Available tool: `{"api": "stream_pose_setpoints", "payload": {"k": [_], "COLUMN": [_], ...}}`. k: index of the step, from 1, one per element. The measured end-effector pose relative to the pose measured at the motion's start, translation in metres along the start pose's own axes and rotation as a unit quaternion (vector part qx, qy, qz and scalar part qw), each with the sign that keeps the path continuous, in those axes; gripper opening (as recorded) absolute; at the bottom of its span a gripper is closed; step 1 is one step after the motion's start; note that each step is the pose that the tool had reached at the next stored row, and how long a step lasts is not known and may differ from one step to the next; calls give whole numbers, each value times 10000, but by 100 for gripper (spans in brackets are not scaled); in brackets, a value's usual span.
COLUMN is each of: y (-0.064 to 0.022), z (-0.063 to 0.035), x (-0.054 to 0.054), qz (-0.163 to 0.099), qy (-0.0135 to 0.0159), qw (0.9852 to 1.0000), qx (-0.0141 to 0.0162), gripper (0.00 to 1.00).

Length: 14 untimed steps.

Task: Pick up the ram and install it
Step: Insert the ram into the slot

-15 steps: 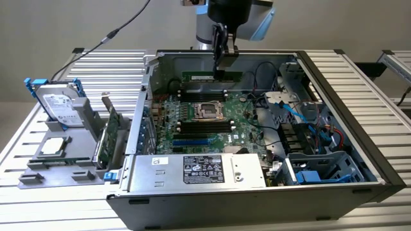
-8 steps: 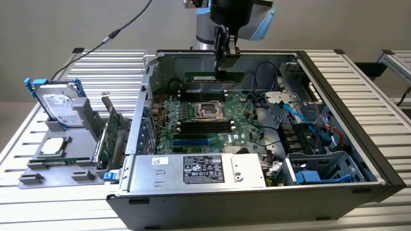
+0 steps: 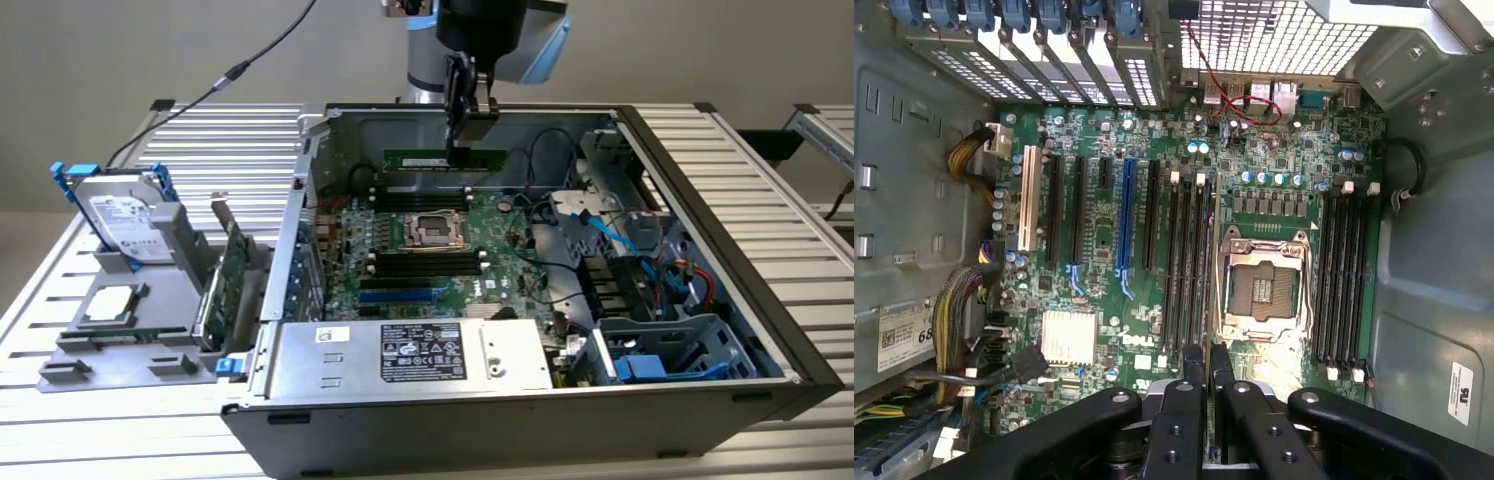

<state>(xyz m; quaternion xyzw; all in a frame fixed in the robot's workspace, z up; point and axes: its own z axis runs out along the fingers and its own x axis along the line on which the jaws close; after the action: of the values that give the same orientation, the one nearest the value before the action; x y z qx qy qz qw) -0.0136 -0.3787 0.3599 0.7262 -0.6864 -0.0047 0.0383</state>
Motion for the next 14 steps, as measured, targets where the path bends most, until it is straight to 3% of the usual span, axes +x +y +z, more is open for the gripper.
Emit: {"api": "stream_pose_setpoints", "payload": {"k": [8,14], "y": [0,37], "z": [6,116], "x": [-1,-8], "qz": [1,1], "qy": [9,19], "qw": [10000,10000], "qx": [0,-2], "gripper": [14,14]}}
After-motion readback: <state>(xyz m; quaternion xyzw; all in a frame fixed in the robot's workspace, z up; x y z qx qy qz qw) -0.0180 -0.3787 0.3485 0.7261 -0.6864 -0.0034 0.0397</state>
